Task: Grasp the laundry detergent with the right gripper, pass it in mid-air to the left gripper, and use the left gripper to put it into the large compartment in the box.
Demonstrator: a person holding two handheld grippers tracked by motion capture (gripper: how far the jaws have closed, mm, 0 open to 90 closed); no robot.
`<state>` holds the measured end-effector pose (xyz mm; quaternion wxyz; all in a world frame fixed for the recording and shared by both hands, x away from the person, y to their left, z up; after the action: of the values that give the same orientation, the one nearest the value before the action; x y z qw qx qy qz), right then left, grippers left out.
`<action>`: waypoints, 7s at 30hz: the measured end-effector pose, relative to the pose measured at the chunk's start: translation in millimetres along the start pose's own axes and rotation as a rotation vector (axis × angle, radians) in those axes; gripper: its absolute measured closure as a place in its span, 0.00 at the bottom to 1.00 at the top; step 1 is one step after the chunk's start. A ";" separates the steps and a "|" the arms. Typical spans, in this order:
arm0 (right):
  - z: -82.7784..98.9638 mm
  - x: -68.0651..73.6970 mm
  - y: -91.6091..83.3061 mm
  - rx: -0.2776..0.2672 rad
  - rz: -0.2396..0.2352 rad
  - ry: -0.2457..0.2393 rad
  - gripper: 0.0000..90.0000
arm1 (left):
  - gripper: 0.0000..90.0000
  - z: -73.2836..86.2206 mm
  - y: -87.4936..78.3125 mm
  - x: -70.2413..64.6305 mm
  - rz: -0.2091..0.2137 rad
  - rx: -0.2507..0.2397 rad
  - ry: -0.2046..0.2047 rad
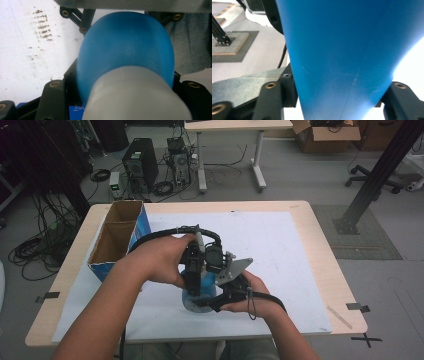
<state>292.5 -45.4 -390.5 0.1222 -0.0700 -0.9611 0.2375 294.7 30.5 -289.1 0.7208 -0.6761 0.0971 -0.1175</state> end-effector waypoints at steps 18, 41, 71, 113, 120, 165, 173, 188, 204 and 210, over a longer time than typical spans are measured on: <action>2.9 -1.3 -5.5 -0.053 -0.027 0.080 0.26 | 0.43 1.5 -3.6 1.4 -0.010 0.002 0.004; 7.3 -2.3 -14.9 -0.072 -0.053 0.110 0.01 | 0.43 1.4 -5.2 3.2 -0.009 0.012 0.001; 15.0 -16.2 -102.9 -0.016 0.056 0.082 0.02 | 0.43 18.3 -26.7 16.9 0.031 0.003 -0.271; 28.5 -64.5 -148.9 0.269 0.232 0.170 0.03 | 0.43 143.3 -123.1 48.2 -0.028 -0.109 -1.174; 30.8 -67.3 -150.3 0.273 0.232 0.177 0.03 | 0.43 168.8 -139.0 48.2 -0.030 -0.111 -1.293; 30.1 -73.4 -151.7 0.268 0.246 0.195 0.03 | 0.43 270.1 -124.3 37.8 -0.037 -0.081 -1.606; 33.4 -75.1 -152.0 0.265 0.246 0.204 0.03 | 0.43 270.7 -104.8 43.6 -0.024 -0.068 -1.602; 37.4 -75.5 -152.5 0.258 0.245 0.207 0.03 | 0.43 271.5 -65.3 48.3 0.020 -0.054 -1.591; 38.5 -74.3 -149.7 0.267 0.240 0.214 0.03 | 0.42 273.2 -21.8 48.1 0.049 -0.041 -1.593; 39.1 -74.4 -148.9 0.265 0.238 0.213 0.03 | 0.43 271.4 -4.4 48.3 0.056 -0.026 -1.588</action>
<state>342.1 -207.6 -368.5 0.2021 -0.1912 -0.8881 0.3658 421.7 274.0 -265.7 0.5693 -0.5633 -0.4276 0.4192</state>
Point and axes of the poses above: each handheld gripper's, and its own axes: y roughly forward along the jaws, z roughly out of its underside, x roughly to its left, the point moved 4 cm from there along y, roughly forward along the jaws, and after that the axes turned 15 degrees about y, right-handed, at the moved point
